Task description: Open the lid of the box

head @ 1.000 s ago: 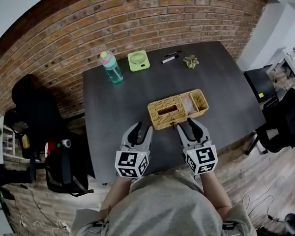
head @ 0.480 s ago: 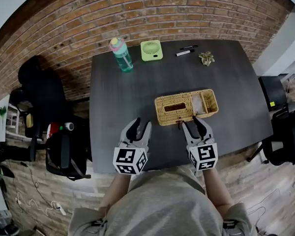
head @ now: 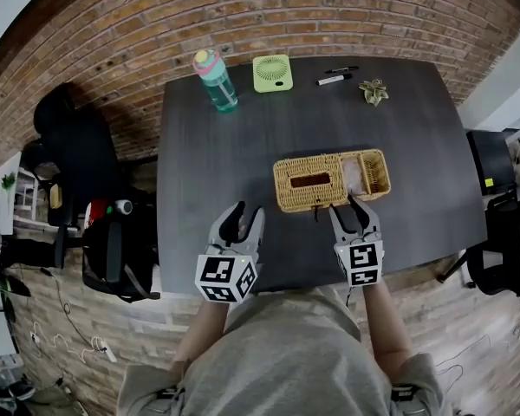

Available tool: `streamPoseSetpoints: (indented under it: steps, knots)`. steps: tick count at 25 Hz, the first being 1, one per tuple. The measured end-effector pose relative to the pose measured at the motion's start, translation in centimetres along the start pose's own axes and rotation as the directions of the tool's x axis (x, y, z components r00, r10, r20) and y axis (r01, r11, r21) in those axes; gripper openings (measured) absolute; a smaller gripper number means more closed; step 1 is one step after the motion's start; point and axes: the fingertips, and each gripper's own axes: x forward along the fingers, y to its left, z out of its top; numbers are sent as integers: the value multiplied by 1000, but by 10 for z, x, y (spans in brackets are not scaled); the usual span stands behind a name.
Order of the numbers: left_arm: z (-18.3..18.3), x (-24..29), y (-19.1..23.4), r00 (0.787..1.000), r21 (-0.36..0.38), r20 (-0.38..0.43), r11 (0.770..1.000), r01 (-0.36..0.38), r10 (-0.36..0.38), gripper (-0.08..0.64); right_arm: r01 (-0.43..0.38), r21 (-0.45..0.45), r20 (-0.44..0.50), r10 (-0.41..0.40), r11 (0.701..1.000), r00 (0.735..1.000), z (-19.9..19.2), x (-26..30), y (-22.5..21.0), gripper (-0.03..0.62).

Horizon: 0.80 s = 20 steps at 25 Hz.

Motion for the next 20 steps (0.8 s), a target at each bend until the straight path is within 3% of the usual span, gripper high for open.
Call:
streamPoseSetpoints:
  steps: [10,20]
  knots:
    - [-2,1,1,1000,2,-10,1000,-27,27,158,-4,-86,-82,-3,996,997,-35,18,-4,210]
    - [-2,1,2,999,3,-7,999,-40,40,158,17,-120,-88,-27,993,996,-40,24,-7,209]
